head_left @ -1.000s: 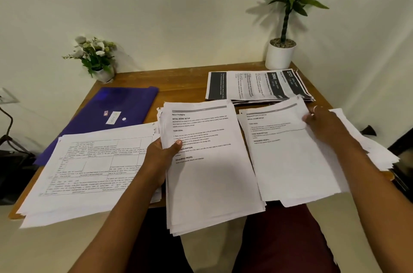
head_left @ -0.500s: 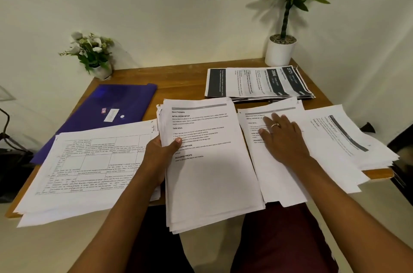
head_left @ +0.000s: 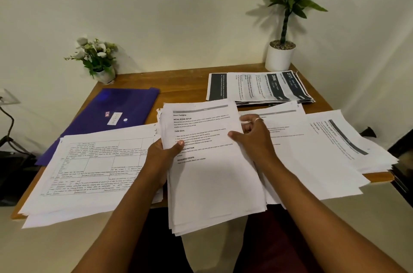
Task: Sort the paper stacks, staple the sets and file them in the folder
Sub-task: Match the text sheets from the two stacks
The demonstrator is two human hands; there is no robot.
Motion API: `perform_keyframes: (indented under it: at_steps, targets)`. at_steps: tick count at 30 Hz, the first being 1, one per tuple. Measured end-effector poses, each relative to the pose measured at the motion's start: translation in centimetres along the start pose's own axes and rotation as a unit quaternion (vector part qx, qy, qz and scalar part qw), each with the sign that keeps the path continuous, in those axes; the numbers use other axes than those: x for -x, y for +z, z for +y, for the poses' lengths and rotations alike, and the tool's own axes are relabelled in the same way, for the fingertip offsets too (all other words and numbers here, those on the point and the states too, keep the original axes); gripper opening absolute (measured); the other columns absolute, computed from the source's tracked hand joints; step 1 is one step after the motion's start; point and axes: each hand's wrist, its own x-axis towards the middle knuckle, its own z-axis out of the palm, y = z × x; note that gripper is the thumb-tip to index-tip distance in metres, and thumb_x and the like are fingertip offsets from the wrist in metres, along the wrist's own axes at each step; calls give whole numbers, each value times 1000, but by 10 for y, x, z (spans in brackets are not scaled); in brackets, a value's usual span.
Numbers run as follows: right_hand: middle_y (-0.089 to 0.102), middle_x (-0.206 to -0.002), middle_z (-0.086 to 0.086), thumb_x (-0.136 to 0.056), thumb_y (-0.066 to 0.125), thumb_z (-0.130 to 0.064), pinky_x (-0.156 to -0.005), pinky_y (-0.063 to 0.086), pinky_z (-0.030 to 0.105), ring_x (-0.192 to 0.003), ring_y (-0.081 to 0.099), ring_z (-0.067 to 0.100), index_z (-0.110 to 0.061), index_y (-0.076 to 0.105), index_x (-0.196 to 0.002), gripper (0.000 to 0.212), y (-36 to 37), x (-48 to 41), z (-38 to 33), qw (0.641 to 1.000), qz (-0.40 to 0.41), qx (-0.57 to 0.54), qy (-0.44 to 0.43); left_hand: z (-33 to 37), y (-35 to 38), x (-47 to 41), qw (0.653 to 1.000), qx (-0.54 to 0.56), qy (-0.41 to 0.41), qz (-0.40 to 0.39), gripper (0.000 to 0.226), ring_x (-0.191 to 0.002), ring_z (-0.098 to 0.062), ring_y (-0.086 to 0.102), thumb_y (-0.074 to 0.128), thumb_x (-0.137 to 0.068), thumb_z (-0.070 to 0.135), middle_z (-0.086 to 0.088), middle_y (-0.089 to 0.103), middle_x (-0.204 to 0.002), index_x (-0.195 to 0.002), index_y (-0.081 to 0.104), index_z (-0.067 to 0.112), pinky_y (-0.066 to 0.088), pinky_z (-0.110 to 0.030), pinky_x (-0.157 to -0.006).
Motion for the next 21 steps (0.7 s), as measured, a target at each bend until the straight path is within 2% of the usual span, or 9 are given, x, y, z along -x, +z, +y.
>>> perform_keyframes:
  at_steps: [2, 5, 7, 9, 11, 13, 17, 21]
  targets:
    - [73, -87, -5, -73, 89, -12, -73, 58, 29, -79, 72, 8, -23, 61, -109, 47, 2, -3, 0, 999, 14, -41, 16, 2, 0, -2, 1000, 17, -21, 0, 27, -95, -21, 72, 75, -89, 27, 2, 76, -105, -115, 65, 26, 61, -32, -68]
    - [73, -70, -9, -76, 87, -7, -64, 55, 24, -63, 69, 1, -14, 67, -87, 24, -3, -4, -2, 994, 6, -102, 48, 11, -2, -3, 998, 51, -38, -14, 49, -104, -29, 72, 84, -76, 35, -4, 76, -114, -121, 66, 24, 57, -52, -94]
    - [78, -79, 4, -77, 87, -6, -71, 61, 33, -75, 75, 17, -5, 70, -91, 21, -9, -5, -3, 977, -1, -188, 100, 19, -5, -3, 996, 71, -30, -44, 67, -109, -33, 71, 87, -69, 40, -7, 75, -117, -128, 64, 20, 53, -57, -100]
    - [78, -93, 15, -79, 85, -5, -74, 62, 40, -85, 76, 30, 2, 69, -105, 31, -14, -5, -8, 954, -4, -268, 138, 26, -8, 0, 990, 106, -38, -86, 60, -112, -34, 70, 80, -80, 34, -10, 73, -122, -134, 61, 17, 53, -57, -100]
    - [77, -95, 16, -82, 82, -5, -71, 62, 38, -84, 75, 29, 1, 68, -105, 28, -19, -4, -13, 942, -10, -305, 141, 34, -9, 6, 979, 148, -52, -128, 47, -117, -34, 67, 68, -93, 25, -12, 70, -128, -137, 58, 16, 55, -54, -98]
    - [78, -94, 15, -85, 79, -5, -69, 61, 36, -82, 75, 26, -3, 69, -101, 19, -25, -2, -17, 942, -13, -309, 127, 38, -12, 10, 968, 182, -56, -161, 43, -121, -35, 65, 62, -98, 23, -14, 66, -133, -140, 57, 14, 55, -52, -96]
    - [78, -96, 11, -91, 73, -8, -74, 63, 36, -84, 76, 23, -5, 69, -106, 15, -46, -3, -20, 952, 8, -288, 104, 34, -16, 15, 971, 183, -60, -144, 43, -120, -37, 65, 62, -97, 22, -16, 67, -131, -139, 58, 12, 56, -55, -95]
    - [79, -101, 7, -94, 71, -11, -82, 62, 39, -93, 76, 26, -9, 71, -111, 17, -73, -9, -14, 962, 30, -250, 104, 28, -13, 18, 981, 153, -67, -103, 39, -105, -35, 71, 66, -94, 17, -18, 71, -123, -132, 62, 7, 62, -47, -80]
